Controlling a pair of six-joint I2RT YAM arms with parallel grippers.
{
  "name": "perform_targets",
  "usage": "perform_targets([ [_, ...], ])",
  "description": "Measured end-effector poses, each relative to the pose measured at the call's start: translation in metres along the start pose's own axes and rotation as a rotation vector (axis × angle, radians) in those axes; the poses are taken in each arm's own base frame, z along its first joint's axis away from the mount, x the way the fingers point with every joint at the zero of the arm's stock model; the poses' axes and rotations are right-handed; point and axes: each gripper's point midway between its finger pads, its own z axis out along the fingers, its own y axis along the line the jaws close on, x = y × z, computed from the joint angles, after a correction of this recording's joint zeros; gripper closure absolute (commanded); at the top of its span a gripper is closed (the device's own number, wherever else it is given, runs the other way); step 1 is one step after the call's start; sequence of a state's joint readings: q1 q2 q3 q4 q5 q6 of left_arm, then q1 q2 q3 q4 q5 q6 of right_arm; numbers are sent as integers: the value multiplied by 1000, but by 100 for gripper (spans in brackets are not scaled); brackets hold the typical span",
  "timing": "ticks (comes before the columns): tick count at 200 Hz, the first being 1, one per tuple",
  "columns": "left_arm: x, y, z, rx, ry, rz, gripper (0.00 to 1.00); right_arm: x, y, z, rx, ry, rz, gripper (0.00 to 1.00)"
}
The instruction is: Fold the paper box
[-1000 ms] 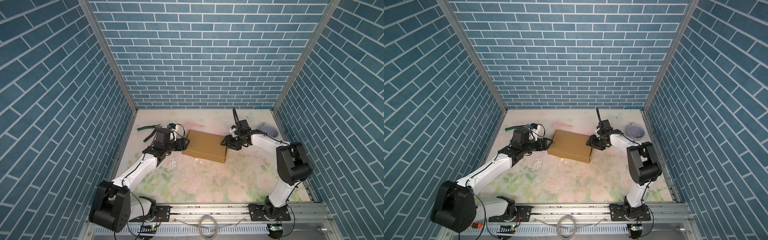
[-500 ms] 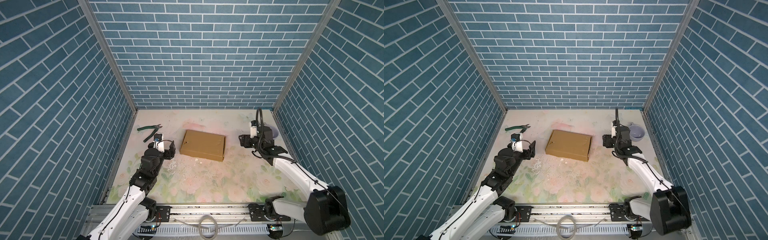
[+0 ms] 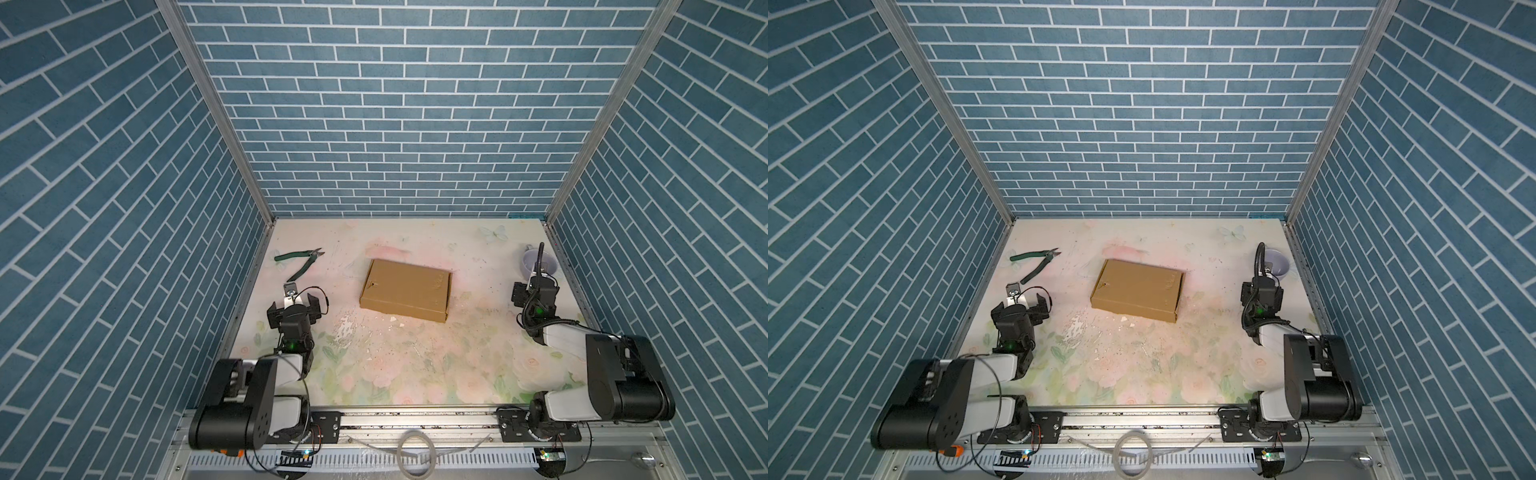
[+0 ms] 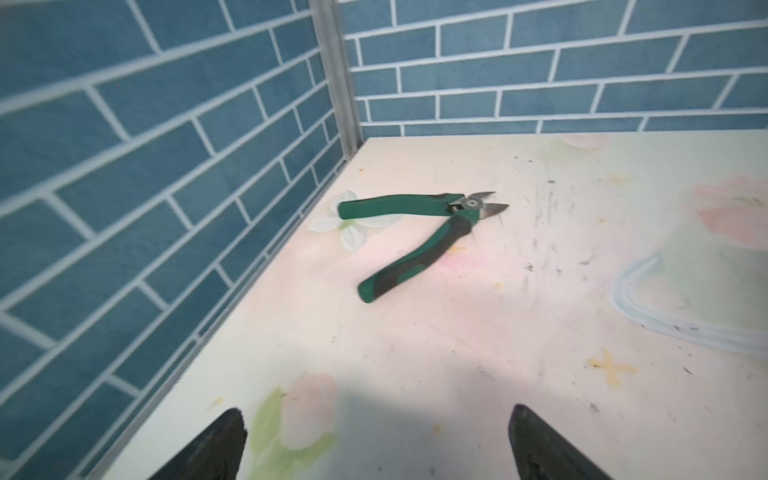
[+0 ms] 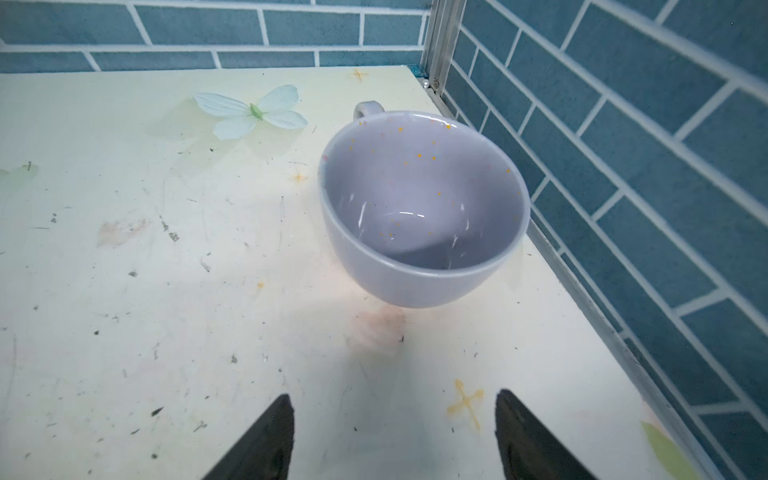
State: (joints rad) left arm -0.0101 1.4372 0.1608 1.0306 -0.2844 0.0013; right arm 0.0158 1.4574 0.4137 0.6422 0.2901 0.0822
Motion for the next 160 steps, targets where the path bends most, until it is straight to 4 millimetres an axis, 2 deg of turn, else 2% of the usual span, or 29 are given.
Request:
perform_targets([
  [21, 9, -18, 11, 84, 16, 10, 0, 7, -7, 6, -6, -27, 34, 23],
  [38, -4, -19, 15, 83, -12, -6, 0, 8, -6, 9, -21, -34, 42, 23],
  [40, -6, -19, 16, 83, -16, -8, 0, 7, -6, 9, -23, -37, 43, 20],
  [43, -9, -19, 17, 83, -22, -10, 0, 6, -5, 9, -26, -42, 44, 4],
  [47, -14, -20, 18, 83, -33, -16, 0, 4, -4, 9, -32, -48, 45, 1],
  [71, -29, -20, 20, 82, -78, -31, 0, -5, -1, 9, -49, -85, 59, 1],
  [160, -26, -24, 21, 101, -59, -24, 0, -11, -1, 8, -55, -110, 65, 1],
])
